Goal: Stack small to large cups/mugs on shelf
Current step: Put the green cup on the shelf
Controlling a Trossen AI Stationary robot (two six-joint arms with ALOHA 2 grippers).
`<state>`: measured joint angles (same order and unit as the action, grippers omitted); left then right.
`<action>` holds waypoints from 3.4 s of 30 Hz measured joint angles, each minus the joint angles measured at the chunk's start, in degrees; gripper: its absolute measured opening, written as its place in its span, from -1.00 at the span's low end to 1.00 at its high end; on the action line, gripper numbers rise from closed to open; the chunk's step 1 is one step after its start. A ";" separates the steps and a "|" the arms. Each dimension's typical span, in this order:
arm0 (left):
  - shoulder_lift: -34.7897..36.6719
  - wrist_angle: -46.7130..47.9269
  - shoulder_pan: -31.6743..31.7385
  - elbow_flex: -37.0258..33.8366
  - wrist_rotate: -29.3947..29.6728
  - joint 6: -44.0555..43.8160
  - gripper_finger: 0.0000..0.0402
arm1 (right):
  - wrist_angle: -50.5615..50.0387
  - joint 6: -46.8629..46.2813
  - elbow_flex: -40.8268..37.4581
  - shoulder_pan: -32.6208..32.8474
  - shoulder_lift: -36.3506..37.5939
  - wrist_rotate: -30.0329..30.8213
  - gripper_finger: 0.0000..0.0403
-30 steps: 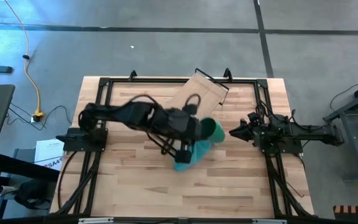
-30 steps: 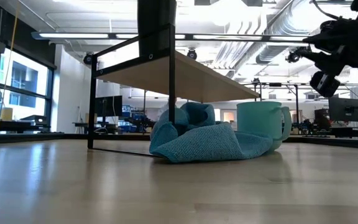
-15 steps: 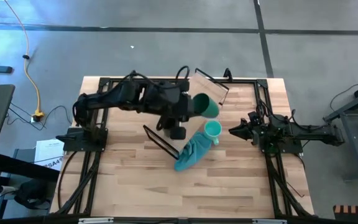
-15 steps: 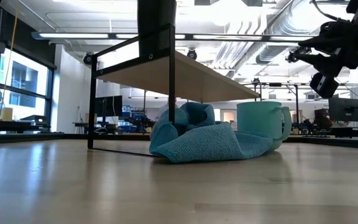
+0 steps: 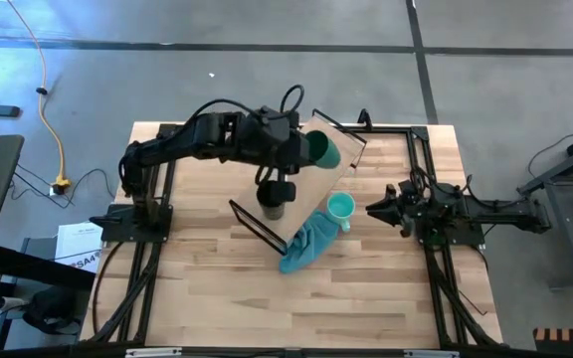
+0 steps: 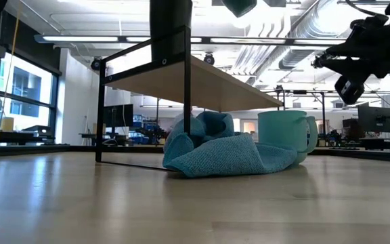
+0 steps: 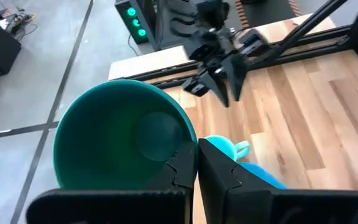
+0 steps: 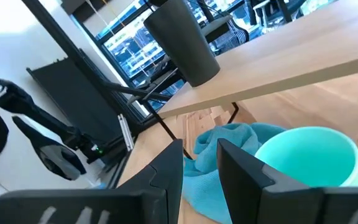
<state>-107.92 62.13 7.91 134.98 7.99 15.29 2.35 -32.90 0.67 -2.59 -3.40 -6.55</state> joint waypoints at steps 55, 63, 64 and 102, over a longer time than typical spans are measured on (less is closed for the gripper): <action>-3.28 8.23 14.22 -0.04 -9.92 -33.65 -1.00 | -2.08 3.45 0.07 -0.02 -0.02 7.13 -0.56; -5.60 8.12 13.25 0.00 -9.55 -42.89 -1.00 | -2.10 3.40 0.07 0.00 -0.01 7.25 -0.56; -5.93 8.44 13.37 0.00 -9.14 -43.84 -1.00 | -2.10 3.41 0.07 0.00 -0.01 7.27 -0.56; -8.83 14.45 6.31 0.02 -2.06 -54.60 -1.00 | -2.19 4.53 0.07 0.00 -0.01 6.73 -0.56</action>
<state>-116.75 76.58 14.21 135.00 5.93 -39.30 0.16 -28.38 0.73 -2.59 -3.41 0.19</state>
